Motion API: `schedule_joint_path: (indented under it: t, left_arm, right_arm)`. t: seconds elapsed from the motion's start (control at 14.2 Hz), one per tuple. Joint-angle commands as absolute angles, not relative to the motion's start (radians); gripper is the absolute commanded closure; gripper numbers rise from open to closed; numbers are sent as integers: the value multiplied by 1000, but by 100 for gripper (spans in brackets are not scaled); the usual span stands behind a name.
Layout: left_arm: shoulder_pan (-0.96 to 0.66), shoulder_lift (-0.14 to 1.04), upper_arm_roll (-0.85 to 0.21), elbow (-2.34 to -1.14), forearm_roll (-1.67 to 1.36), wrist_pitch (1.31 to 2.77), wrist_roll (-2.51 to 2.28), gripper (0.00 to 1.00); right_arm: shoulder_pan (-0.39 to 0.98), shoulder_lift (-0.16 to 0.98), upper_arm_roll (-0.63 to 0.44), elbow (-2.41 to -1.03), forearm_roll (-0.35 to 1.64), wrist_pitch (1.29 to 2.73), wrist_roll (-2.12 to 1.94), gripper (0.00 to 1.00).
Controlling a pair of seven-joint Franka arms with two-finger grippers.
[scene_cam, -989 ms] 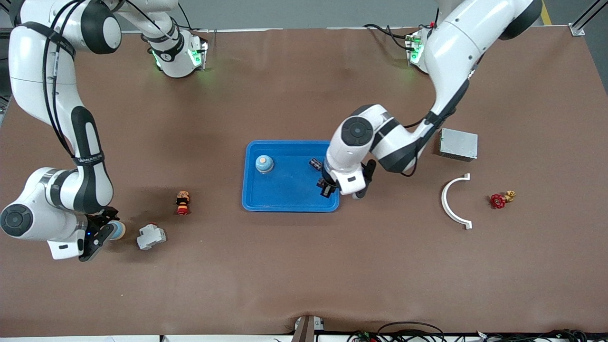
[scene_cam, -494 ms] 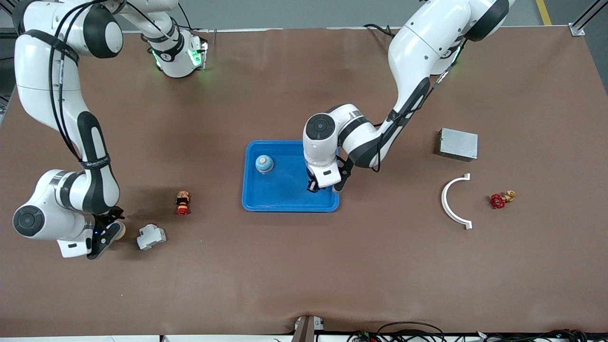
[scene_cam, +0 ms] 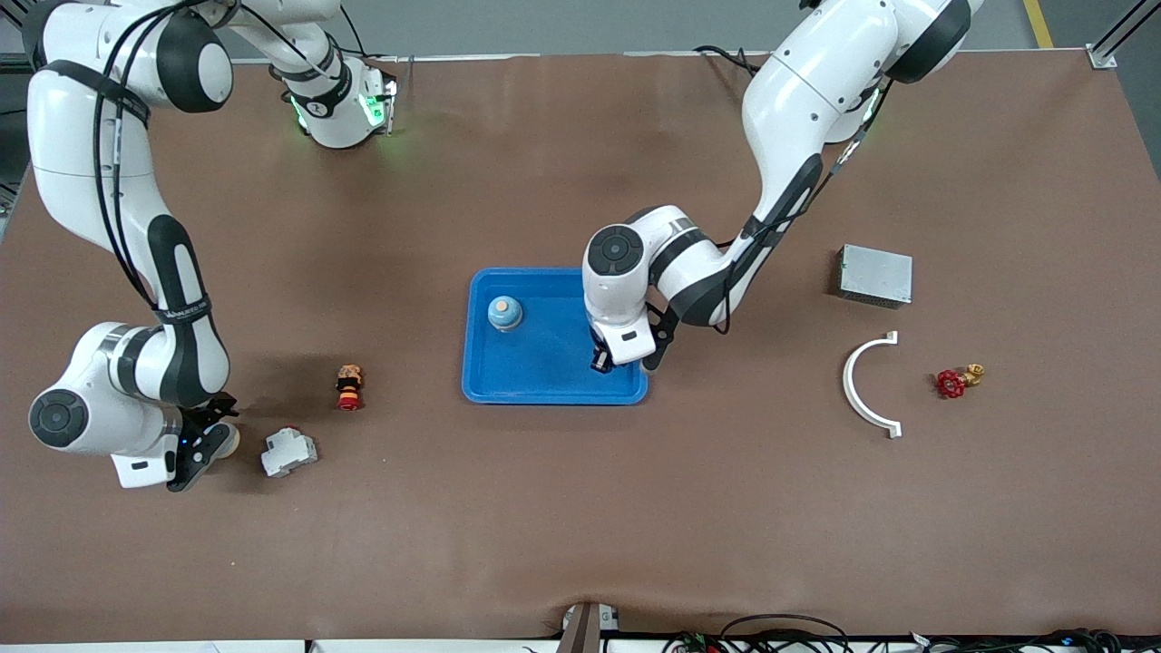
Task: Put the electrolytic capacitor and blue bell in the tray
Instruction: 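Carry the capacitor into the tray and open the left gripper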
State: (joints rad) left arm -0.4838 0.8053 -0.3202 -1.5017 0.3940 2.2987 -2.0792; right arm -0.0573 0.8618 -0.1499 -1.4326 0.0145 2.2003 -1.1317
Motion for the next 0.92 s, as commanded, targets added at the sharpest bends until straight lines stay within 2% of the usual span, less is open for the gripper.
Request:
schedule_joint_path:
  t: [0.0,0.07,0.14,0.21,0.28,0.56,0.85]
  left_arm:
    - [-491,815,-316,-1476,400,2287,-2063,35]
    - [-489,815,-316,-1476,400,2287,-2063,33]
    - [-489,815,-316,-1474,400,2287,-2063,25]
    - [-486,808,-316,-1471,405,2287,-2065,8]
    - [-482,799,-316,-1468,413,2287,-2065,0]
    - [-427,723,-316,-1470,419,2261,-1924,0]
    - [-344,615,-331,-1470,387,2149,-1645,0]
  right_arm:
    - [-75,853,-132,-1442,15,2209,-1152,52]
    - [-74,853,-132,-1443,20,2207,-1152,65]
    - [-74,851,-132,-1443,21,2203,-1151,73]
    - [-72,850,-130,-1445,21,2194,-1149,84]
    - [-72,844,-124,-1450,23,2172,-1147,87]
    - [-68,810,-123,-1448,67,2076,-1140,88]
    - [-61,738,-124,-1443,146,1921,-1097,90]
